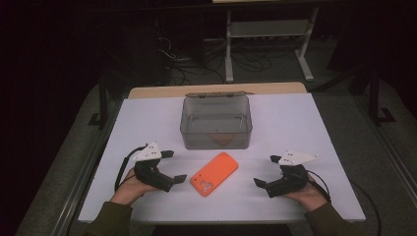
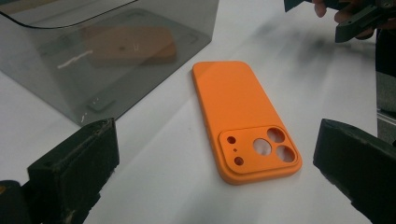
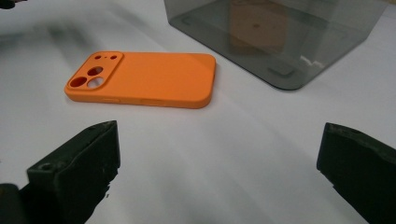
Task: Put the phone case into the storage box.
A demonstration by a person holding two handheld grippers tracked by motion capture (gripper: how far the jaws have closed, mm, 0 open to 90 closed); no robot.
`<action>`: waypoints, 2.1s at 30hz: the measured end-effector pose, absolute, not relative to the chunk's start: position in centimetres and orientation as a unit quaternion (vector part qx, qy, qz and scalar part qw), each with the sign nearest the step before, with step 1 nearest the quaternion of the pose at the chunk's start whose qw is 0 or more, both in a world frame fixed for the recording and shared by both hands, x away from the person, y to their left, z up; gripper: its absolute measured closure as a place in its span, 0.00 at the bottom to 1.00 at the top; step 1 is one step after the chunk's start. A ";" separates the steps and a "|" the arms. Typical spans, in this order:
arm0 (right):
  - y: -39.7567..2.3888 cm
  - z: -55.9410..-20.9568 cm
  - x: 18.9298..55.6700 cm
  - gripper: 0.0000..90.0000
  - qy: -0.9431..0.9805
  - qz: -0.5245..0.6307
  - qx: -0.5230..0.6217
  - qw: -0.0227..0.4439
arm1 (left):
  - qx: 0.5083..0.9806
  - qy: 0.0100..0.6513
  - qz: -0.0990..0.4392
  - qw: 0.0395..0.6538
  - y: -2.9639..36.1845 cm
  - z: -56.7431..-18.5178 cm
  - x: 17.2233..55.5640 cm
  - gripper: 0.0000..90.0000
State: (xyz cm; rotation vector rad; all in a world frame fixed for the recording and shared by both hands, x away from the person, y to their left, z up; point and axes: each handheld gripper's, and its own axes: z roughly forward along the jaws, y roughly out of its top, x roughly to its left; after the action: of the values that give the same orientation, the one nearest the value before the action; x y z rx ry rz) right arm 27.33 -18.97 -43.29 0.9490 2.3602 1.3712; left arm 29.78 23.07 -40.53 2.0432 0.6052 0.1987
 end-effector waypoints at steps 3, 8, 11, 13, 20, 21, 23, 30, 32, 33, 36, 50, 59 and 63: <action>-19.0 -43.3 27.4 0.00 0.811 0.470 0.325 0.125 | 0.838 0.246 0.083 0.480 22.9 -40.4 29.8 0.00; -18.9 -43.3 27.3 0.00 0.812 0.469 0.325 0.125 | 0.837 0.246 0.084 0.481 22.7 -40.3 29.8 0.00; -18.9 -43.3 27.4 0.00 0.812 0.469 0.325 0.125 | 0.837 0.245 0.085 0.481 22.4 -40.2 29.9 0.00; -18.9 -43.4 27.4 0.00 0.812 0.469 0.325 0.126 | 0.837 0.245 0.085 0.482 22.4 -40.2 29.9 0.00; -19.0 -43.4 27.4 0.00 0.812 0.467 0.327 0.128 | 0.837 0.244 0.083 0.483 22.0 -40.0 30.1 0.00; -19.0 -43.4 27.3 0.00 0.812 0.466 0.326 0.127 | 0.836 0.244 0.081 0.484 21.9 -40.1 30.2 0.00; -19.0 -43.4 27.3 0.00 0.812 0.467 0.326 0.128 | 0.838 0.242 0.081 0.482 21.7 -40.1 30.2 0.00; -19.0 -43.5 27.4 0.00 0.813 0.464 0.327 0.127 | 0.838 0.236 0.079 0.486 20.8 -39.9 30.4 0.00; -18.9 -43.5 27.3 0.00 0.813 0.464 0.327 0.128 | 0.839 0.234 0.078 0.485 20.6 -39.8 30.5 0.00; -18.9 -43.5 27.3 0.00 0.814 0.463 0.327 0.128 | 0.839 0.233 0.078 0.486 20.5 -39.8 30.6 0.00; -18.9 -43.5 27.4 0.00 0.814 0.463 0.327 0.128 | 0.838 0.233 0.077 0.488 20.1 -39.7 30.7 0.00; -18.9 -43.5 27.4 0.00 0.813 0.463 0.328 0.128 | 0.838 0.228 0.078 0.490 18.9 -39.5 31.3 0.00; -18.9 -43.6 27.4 0.00 0.814 0.463 0.326 0.127 | 0.838 0.227 0.076 0.491 17.8 -39.3 31.7 0.00; -18.9 -43.6 27.4 0.00 0.814 0.463 0.327 0.127 | 0.837 0.225 0.077 0.493 17.2 -39.2 31.9 0.00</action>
State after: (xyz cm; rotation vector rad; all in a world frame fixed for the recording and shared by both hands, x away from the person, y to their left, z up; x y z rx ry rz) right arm 27.39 -18.91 -43.55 0.9520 2.3681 1.3472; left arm 31.94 17.25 -39.20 2.0294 0.5447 0.1865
